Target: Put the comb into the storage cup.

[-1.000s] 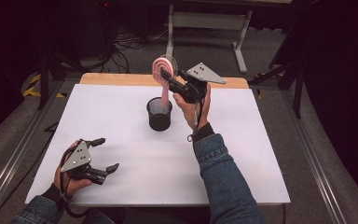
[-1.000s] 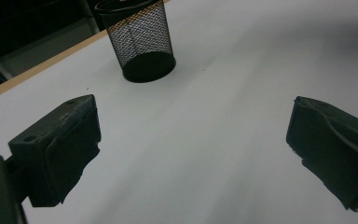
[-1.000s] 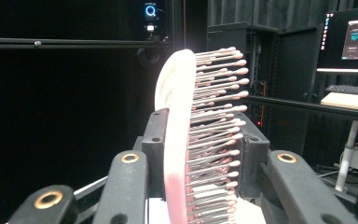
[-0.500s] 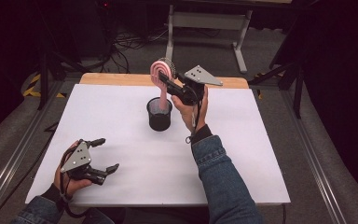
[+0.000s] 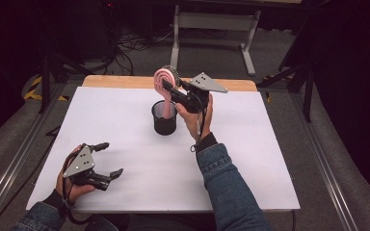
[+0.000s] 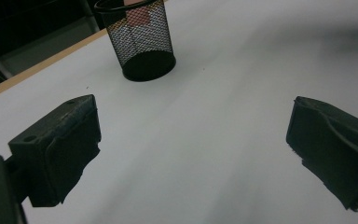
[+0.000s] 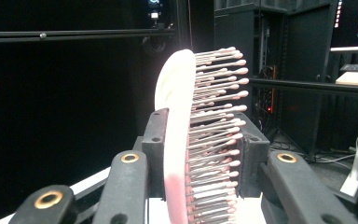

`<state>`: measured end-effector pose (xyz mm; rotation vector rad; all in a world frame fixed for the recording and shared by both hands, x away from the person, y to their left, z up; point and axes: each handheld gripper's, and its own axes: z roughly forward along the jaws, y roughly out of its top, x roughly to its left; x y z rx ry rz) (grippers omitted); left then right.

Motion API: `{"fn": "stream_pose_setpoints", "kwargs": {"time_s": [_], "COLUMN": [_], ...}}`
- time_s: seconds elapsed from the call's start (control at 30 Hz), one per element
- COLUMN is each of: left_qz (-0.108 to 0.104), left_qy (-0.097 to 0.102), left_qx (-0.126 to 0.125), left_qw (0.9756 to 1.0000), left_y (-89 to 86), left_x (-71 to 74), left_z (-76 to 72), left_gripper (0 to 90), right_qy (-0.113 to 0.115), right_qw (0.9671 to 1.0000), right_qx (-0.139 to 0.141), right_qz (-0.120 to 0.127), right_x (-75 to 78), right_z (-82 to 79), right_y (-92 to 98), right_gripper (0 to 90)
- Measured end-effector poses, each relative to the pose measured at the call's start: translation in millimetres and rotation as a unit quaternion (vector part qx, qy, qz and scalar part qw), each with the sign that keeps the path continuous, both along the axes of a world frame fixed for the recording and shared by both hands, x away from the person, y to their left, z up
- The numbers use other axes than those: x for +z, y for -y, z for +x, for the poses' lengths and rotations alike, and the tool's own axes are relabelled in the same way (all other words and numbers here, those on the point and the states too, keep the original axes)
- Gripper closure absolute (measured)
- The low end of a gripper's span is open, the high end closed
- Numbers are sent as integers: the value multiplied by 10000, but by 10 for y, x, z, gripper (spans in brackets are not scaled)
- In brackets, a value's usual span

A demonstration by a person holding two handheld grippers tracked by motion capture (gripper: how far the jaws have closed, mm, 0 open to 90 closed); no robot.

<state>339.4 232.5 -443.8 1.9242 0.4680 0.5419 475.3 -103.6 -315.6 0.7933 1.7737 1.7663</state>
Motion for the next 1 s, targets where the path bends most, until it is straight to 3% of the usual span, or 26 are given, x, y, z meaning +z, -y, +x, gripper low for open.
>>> {"fn": "stream_pose_setpoints", "kwargs": {"time_s": [1.0], "left_qz": [82], "left_qy": [-5], "left_qx": [-19], "left_qw": [10000], "left_y": [5], "left_x": [0], "left_z": [-1], "left_gripper": [40], "right_qy": [-268], "right_qw": [9996], "right_qx": [48], "right_qz": [43], "right_x": [-282], "right_z": [10], "right_y": [-11], "right_gripper": [639]}}
